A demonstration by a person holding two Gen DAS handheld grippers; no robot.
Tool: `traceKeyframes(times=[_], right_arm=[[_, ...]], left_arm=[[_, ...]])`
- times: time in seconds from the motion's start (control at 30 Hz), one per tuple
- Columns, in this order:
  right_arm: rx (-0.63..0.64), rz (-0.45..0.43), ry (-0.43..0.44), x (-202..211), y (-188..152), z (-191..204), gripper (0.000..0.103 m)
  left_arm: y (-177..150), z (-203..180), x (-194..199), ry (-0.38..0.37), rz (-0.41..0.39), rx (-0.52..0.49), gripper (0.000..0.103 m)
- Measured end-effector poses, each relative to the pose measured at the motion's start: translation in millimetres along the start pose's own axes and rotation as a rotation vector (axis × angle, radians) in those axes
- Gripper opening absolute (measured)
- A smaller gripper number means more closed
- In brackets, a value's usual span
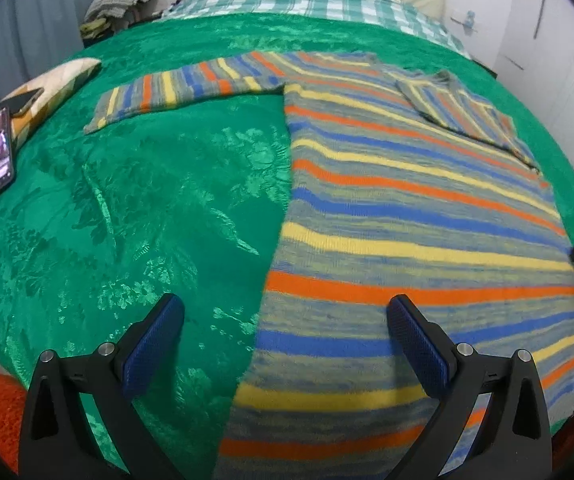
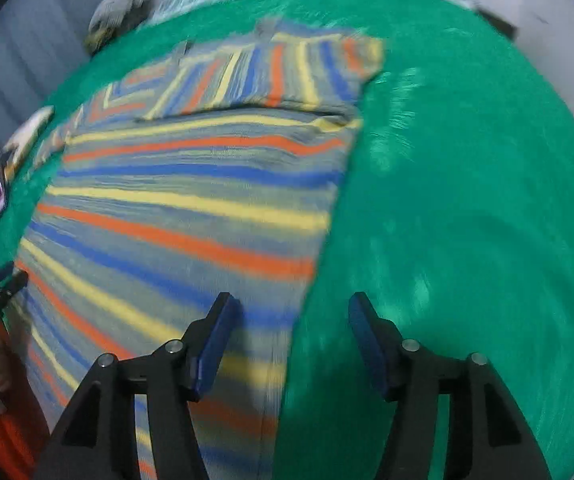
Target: Fold small clothes
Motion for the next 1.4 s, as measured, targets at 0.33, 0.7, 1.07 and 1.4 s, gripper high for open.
traceKeyframes(times=[0.33, 0.7, 1.07, 1.4], right_arm=[[-0.08, -0.289, -0.133, 81, -49, 13, 0.082], [-0.051, -0.254, -0.138, 58, -65, 25, 0.082], [-0.088, -0.245, -0.13, 55, -70, 21, 0.082], [-0.064, -0.24, -0.122, 54, -71, 29, 0.082]], left_arm=[[-7, -31, 13, -0.033, -0.053, -0.097, 0.103], [-22, -41, -3, -0.01, -0.014, -0.15, 0.103], [-25, -41, -5, -0.008, -0.03, -0.149, 0.103], [-26, -42, -5, -0.003, -0.032, -0.152, 0.103]])
Point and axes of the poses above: each gripper's, at about its wrist camera, not at the fingertips, and x roughly against the way its jaws point, z to its left, y to its top, the point moved 7 cm from there along -x, roughly the way its jaws point
